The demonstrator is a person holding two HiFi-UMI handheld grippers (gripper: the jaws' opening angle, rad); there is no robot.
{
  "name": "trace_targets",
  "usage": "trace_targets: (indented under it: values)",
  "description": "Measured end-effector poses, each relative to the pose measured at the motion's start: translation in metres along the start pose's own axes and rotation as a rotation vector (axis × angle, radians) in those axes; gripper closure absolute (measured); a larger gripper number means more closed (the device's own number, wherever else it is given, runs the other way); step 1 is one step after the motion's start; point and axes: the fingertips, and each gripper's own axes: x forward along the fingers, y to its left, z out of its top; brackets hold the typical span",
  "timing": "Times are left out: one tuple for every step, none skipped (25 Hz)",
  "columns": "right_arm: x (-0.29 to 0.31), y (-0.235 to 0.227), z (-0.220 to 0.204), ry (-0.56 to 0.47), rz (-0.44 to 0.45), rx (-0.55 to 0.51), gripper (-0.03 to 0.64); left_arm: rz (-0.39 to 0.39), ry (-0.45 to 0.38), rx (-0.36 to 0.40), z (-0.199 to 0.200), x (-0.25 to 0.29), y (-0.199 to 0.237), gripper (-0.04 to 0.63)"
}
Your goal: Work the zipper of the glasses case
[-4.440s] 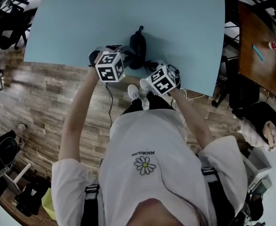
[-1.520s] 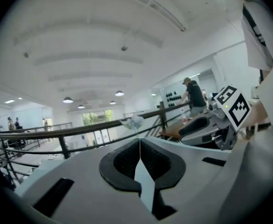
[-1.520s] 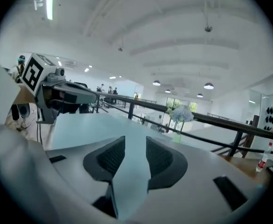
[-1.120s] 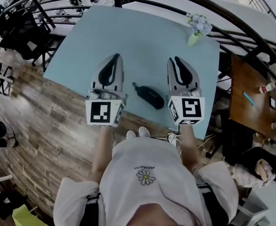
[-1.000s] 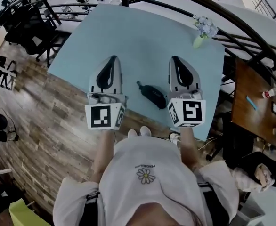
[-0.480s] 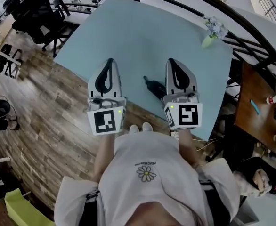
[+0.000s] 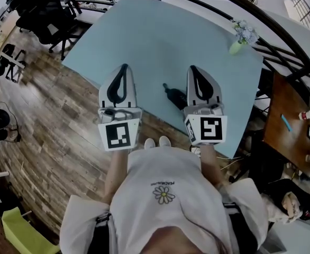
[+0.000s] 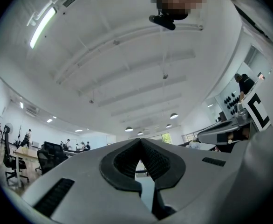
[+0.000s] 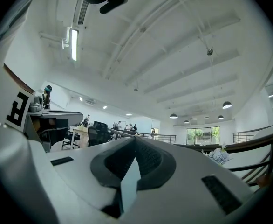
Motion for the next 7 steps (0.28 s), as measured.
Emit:
trace_targets:
  values:
    - [-0.0002,0.0007,-0.0001,0.001,-0.001,-0.003,0.607,0.001,-0.001,0.0,-0.0001,-0.0008,0.0012,0.58]
    - [-0.0003,0.0009,-0.0002,0.001,-0.002,-0.005,0.609,0.002,-0.003,0.001,-0.0003,-0.0013,0.0021,0.58]
    - [-0.0002,0.0007,-0.0006,0.002,-0.002,-0.007,0.607,0.002,-0.004,0.001,-0.0005,-0.0016,0.0026,0.58]
    - [0.0,0.0001,-0.0013,0.004,-0.003,-0.009,0.609,0.001,-0.004,0.001,-0.0006,-0.0016,0.0029,0.58]
    - [0.0003,-0.0008,-0.0021,0.006,-0.005,-0.01,0.607,-0.002,-0.005,0.001,-0.0007,-0.0014,0.0029,0.58]
    - [0.0005,-0.0018,-0.003,0.009,-0.007,-0.011,0.608,-0.005,-0.005,0.001,-0.0008,-0.0012,0.0029,0.58]
    - [0.0007,-0.0028,-0.0039,0.011,-0.009,-0.012,0.608,-0.009,-0.006,0.0,-0.0009,-0.001,0.0029,0.58]
